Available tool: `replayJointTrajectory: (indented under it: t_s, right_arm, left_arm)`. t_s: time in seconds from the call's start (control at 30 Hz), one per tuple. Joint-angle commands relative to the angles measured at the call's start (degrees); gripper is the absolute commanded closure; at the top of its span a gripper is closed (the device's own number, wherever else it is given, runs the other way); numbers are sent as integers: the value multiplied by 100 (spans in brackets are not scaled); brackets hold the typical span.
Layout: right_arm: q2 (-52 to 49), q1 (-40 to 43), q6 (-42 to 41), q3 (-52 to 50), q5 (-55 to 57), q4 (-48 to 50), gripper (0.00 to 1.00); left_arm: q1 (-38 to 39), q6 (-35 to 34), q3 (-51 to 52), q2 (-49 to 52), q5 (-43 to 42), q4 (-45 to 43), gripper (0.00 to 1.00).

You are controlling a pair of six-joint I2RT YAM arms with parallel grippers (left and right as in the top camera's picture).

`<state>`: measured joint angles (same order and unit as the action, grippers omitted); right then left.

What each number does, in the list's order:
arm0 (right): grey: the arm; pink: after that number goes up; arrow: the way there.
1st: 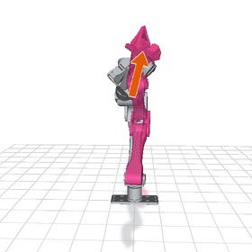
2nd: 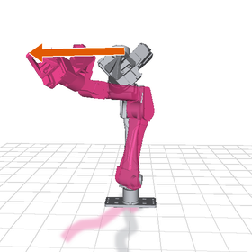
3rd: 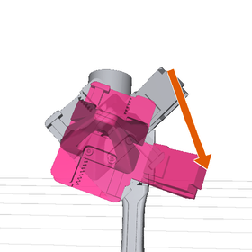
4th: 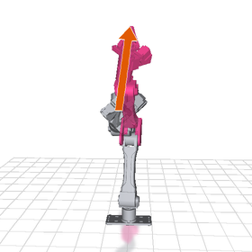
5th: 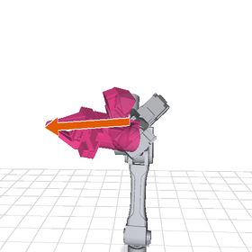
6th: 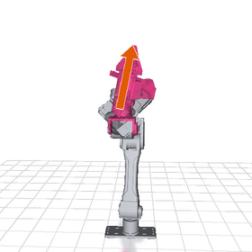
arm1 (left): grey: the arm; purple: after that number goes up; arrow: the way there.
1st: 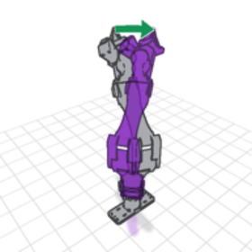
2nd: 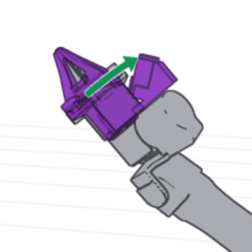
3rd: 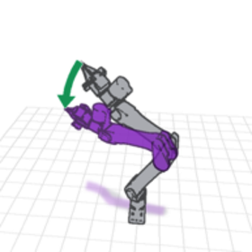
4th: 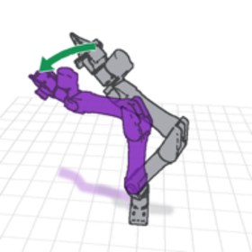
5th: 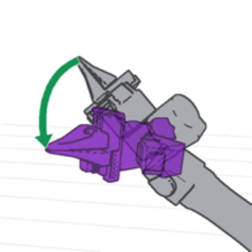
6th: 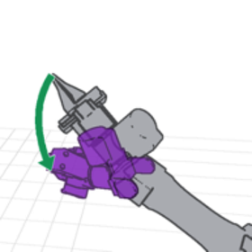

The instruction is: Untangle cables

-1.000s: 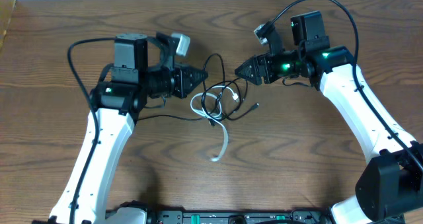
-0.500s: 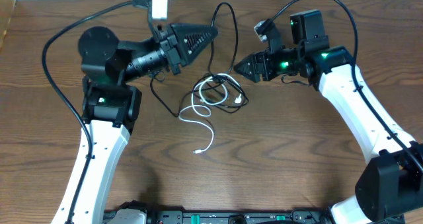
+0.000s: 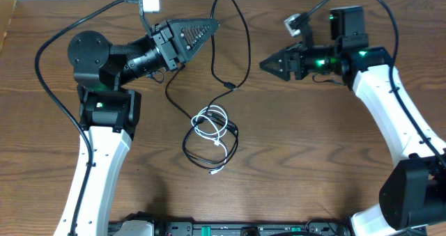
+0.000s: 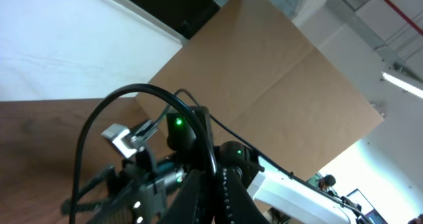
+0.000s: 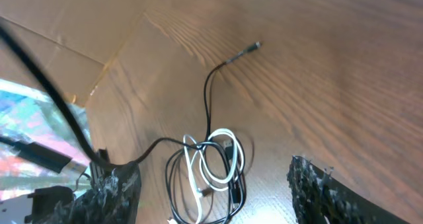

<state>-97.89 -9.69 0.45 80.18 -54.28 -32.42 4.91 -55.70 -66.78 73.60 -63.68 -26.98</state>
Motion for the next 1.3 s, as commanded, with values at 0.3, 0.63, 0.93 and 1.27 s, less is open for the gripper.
replayJointTrajectory:
  t_s: [0.3, 0.63, 0.93, 1.27]
  right_arm:
    - [26, -730, -85, 17, -826, 1528, 31]
    - [28, -1290, -831, 17, 595, 1694, 99]
    - [629, -369, -1357, 1113, 1580, 678, 99]
    - [715, 413, -1377, 2986, 2140, -750, 99]
  left_arm:
    - [-24, -874, -92, -68, 201, -828, 93]
    - [-24, -1027, -90, -70, 116, -804, 92]
    - [-24, 1694, -90, -61, 162, 2033, 69]
    - [-24, 3816, -90, -61, 1172, 4999, 51]
